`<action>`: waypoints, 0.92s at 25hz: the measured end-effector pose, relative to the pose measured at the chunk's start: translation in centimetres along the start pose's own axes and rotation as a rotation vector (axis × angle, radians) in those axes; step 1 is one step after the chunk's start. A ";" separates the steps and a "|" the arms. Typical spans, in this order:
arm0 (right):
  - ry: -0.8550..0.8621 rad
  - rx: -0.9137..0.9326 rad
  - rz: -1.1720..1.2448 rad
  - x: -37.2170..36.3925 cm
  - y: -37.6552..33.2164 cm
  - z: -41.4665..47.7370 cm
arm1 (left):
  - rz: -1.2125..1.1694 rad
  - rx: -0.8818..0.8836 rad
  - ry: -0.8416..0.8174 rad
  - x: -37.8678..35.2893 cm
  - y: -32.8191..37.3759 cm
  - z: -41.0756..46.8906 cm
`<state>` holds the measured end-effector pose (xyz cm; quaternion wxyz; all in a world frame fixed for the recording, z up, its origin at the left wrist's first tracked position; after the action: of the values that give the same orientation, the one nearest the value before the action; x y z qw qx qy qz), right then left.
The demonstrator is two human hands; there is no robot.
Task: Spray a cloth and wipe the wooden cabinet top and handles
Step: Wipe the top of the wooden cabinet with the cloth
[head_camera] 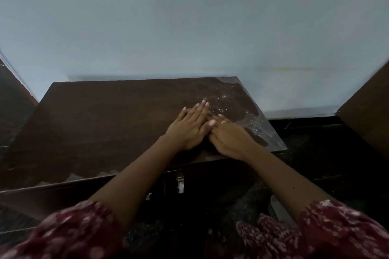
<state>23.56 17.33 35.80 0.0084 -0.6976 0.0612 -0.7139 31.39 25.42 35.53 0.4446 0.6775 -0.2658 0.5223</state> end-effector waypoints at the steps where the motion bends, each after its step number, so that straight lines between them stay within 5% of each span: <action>1: 0.030 -0.107 0.081 0.1 0.8 -0.5 | -0.015 -0.002 -0.016 -0.1 0.5 0.9; 5: 0.150 -0.343 0.140 -0.5 -0.2 -0.3 | 0.101 -0.012 -0.030 -0.3 -0.7 1.5; 13: 0.123 0.071 0.153 -1.8 -8.9 0.9 | 0.454 0.103 -0.189 2.7 -5.7 -8.6; 17: 0.081 0.198 0.038 -1.3 -6.4 -1.5 | 0.276 0.108 -0.169 1.1 -3.4 -9.8; 23: 0.051 0.022 0.030 -0.6 0.8 -4.6 | 0.153 0.023 -0.097 -1.4 2.0 -3.5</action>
<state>18.89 16.93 35.04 0.0251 -0.6779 0.0639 -0.7320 27.66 27.44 35.04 0.3824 0.6847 -0.3320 0.5242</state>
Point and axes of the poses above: each hand's wrist, its own z-axis towards the middle knuckle, its own x-axis out of the back of the hand, y = z × x, the point moved 4 cm from there along z, towards the middle knuckle, and after that the axes turned 1 degree about z, right-handed, at the moved point
